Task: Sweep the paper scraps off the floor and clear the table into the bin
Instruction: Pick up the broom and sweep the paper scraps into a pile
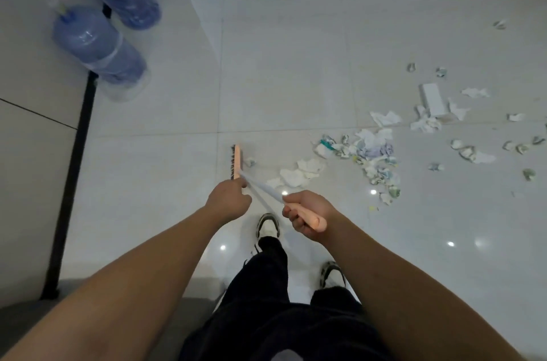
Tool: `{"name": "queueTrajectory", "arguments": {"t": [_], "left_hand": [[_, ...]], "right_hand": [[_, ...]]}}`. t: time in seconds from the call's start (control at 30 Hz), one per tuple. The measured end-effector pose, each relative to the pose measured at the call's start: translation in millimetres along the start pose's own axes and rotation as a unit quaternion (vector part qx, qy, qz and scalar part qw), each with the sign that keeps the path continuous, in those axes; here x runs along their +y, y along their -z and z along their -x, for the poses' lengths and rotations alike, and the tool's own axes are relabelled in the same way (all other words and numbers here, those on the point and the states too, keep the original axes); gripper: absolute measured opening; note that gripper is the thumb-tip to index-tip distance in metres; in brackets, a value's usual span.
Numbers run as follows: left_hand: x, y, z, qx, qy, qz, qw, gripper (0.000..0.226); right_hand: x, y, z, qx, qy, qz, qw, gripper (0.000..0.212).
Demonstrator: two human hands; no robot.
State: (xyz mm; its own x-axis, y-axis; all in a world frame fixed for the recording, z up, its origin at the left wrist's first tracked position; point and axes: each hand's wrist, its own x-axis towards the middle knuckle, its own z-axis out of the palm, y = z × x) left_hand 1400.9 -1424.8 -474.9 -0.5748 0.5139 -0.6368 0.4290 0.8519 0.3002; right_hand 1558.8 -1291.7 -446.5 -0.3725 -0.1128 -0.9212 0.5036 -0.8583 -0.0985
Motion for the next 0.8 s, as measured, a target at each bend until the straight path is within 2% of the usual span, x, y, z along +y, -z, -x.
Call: {"name": "queueTrajectory", "arguments": {"t": [0.07,0.17,0.43,0.63,0.8], "left_hand": [[-16.9,12.0,-17.8,-0.016,0.008,-0.014,1.0,0.046],[-23.1,20.5,-44.9,-0.033,0.007,-0.031,0.999,0.048],[43.2,8.4,-95.3,-0.082,-0.08,-0.003,0.993,0.046],[55.9,18.7,-107.0,-0.096,-0.108,0.003,0.99,0.046],[50.7,40.6,-115.0,-0.083,-0.096,-0.003,0.992,0.047]], "right_hand": [[-1.6,-8.1,-12.6,0.028,-0.013,-0.013,0.999,0.012],[-1.8,-3.8,-11.9,0.135,0.019,0.001,0.991,0.012],[-25.7,18.9,19.1,0.283,0.073,-0.009,0.956,0.01],[-39.7,21.1,16.1,0.339,0.117,-0.009,0.933,0.01],[-66.0,0.9,22.5,0.312,0.119,0.003,0.943,0.009]]}}
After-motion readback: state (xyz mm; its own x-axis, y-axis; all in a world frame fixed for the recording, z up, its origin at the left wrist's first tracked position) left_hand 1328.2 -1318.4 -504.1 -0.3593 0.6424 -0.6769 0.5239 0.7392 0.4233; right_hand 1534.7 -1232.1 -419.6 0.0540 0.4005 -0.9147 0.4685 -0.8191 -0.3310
